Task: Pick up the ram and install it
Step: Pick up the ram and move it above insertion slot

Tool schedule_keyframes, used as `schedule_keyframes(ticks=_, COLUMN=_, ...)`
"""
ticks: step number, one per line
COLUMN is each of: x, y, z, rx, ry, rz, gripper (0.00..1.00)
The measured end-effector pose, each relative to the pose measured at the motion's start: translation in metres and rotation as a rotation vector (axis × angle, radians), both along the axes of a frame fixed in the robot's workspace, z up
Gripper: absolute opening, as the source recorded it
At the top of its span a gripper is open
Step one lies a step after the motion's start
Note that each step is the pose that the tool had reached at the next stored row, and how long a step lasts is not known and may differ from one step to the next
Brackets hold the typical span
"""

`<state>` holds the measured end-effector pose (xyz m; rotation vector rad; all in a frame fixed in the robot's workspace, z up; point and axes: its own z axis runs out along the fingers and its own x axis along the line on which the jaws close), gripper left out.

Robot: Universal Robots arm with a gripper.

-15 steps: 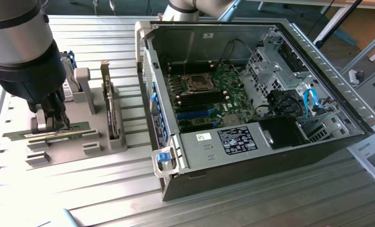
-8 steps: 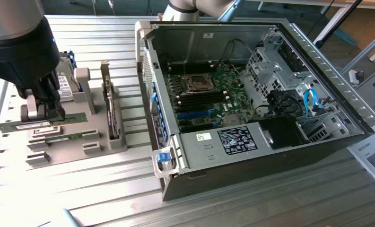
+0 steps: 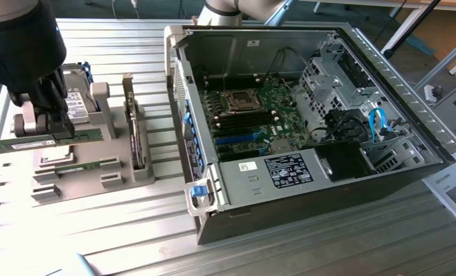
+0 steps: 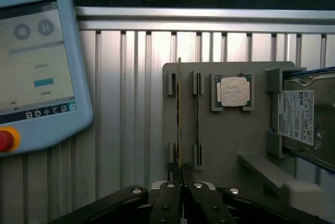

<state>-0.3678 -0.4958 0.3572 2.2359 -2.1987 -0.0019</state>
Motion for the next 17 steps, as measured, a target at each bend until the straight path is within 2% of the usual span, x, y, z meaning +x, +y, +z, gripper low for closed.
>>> schedule_keyframes(ticks=17, x=0.001, y=0.0000, z=0.0460, rx=0.0000, ry=0.0000, rz=0.000, gripper=0.12)
